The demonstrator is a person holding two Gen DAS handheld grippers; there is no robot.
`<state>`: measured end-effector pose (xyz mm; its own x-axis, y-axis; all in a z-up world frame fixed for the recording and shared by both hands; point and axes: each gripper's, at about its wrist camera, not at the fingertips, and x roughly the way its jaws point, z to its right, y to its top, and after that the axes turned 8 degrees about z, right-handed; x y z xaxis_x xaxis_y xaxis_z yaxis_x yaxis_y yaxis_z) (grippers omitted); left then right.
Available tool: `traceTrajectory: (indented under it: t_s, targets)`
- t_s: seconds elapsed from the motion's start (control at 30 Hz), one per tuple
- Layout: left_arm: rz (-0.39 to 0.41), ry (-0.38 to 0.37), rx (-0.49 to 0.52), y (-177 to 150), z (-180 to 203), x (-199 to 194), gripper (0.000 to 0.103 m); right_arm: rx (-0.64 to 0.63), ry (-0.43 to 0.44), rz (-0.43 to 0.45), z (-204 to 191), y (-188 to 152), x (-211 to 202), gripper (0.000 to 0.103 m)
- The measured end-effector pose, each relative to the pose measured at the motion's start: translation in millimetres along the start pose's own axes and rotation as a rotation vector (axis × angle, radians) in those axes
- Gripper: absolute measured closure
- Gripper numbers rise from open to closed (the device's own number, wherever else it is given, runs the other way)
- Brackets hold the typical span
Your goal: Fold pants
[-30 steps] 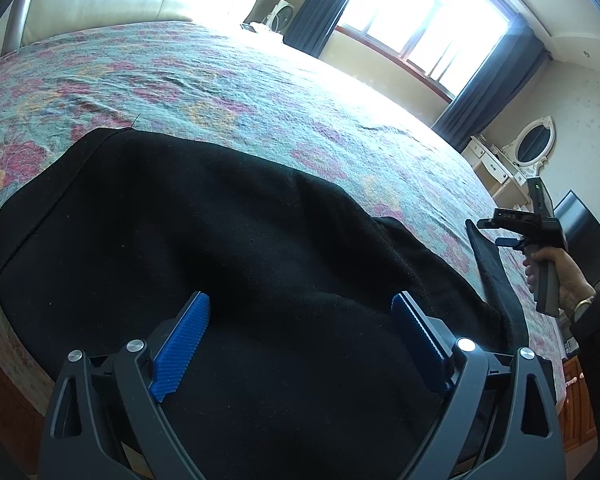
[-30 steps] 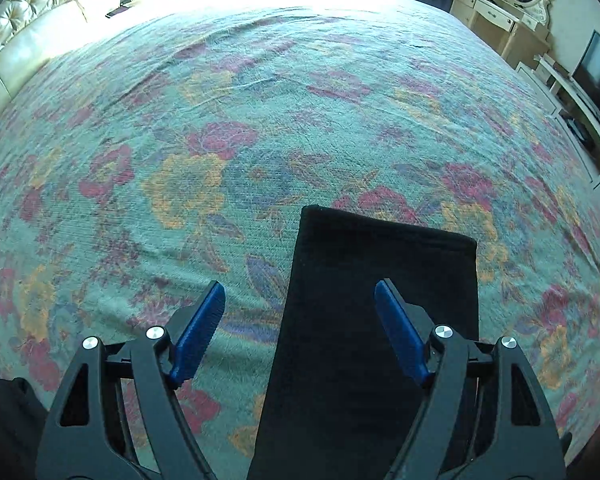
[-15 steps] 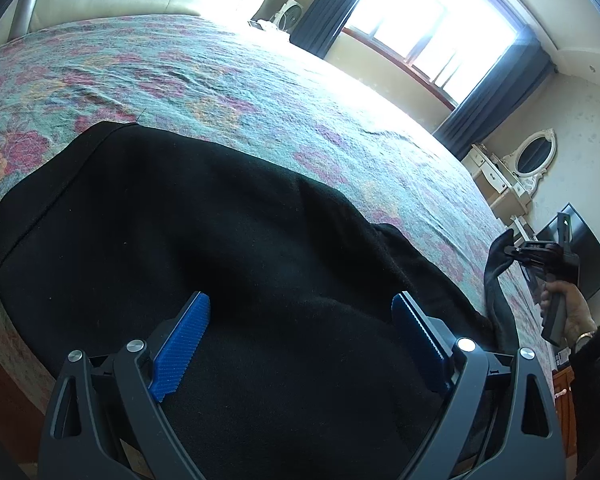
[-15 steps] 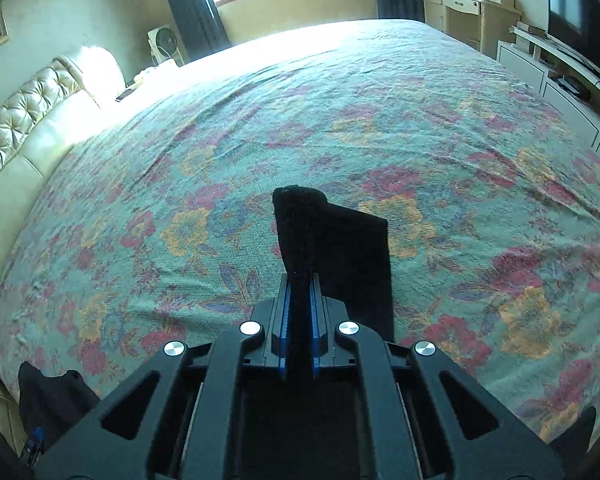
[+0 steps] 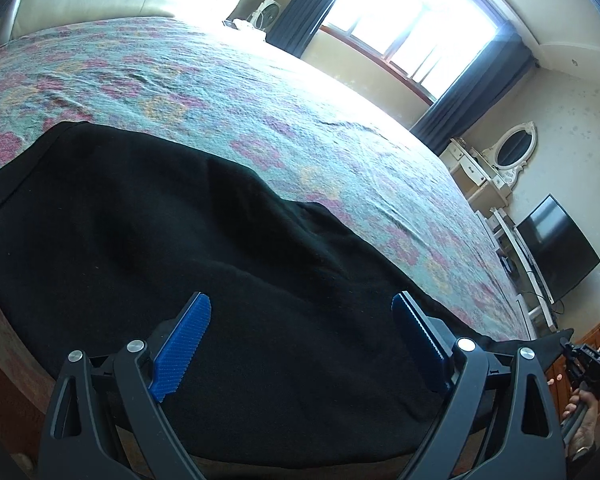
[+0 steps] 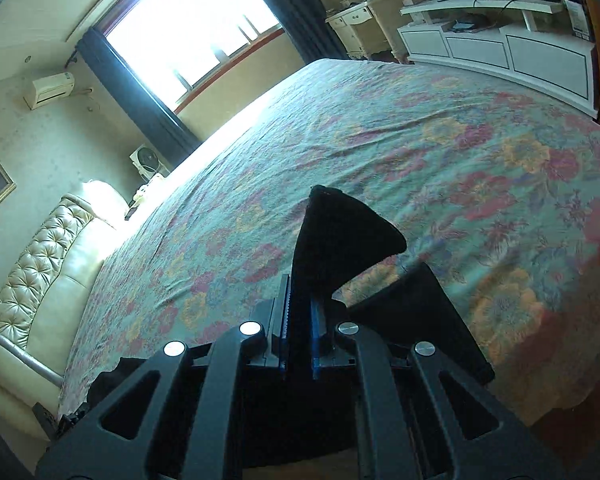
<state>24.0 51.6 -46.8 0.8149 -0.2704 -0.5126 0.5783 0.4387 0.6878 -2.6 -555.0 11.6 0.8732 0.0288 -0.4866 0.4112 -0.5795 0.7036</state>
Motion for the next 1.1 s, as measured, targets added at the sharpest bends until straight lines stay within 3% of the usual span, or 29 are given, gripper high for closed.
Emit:
traceTrajectory:
  t_s: [0.2,0.4,0.53,0.67,0.77,0.93,1.1]
  targets:
    - [-0.070,-0.116,0.041,-28.4,55.8,7.5,0.012,0.205,-0.007,-0.057,66.3,-44.8,-0.5,0.096]
    - [-0.136,-0.167,0.051,-48.5,86.6,18.0,0.012,0.313,0.001,-0.083,94.7,-70.3,-0.3,0.096]
    - [-0.148,-0.162,0.055,-51.0,89.0,20.7,0.012,0.400,0.016,-0.097,114.6,-85.5,4.8,0.096]
    - [-0.164,-0.142,0.011,-50.4,77.1,22.2,0.012,0.417,0.029,-0.078,112.9,-84.1,0.1,0.096]
    - [-0.188,-0.152,-0.077,-51.6,68.2,19.0,0.012,0.408,0.038,-0.055,106.6,-77.5,-4.8,0.096]
    - [-0.327,-0.285,-0.243,-77.0,81.9,22.1,0.012,0.387,0.004,-0.082,106.8,-84.2,4.0,0.096]
    - [-0.463,-0.362,-0.282,-115.0,118.6,37.7,0.012,0.386,0.003,-0.092,112.8,-83.5,6.5,0.096]
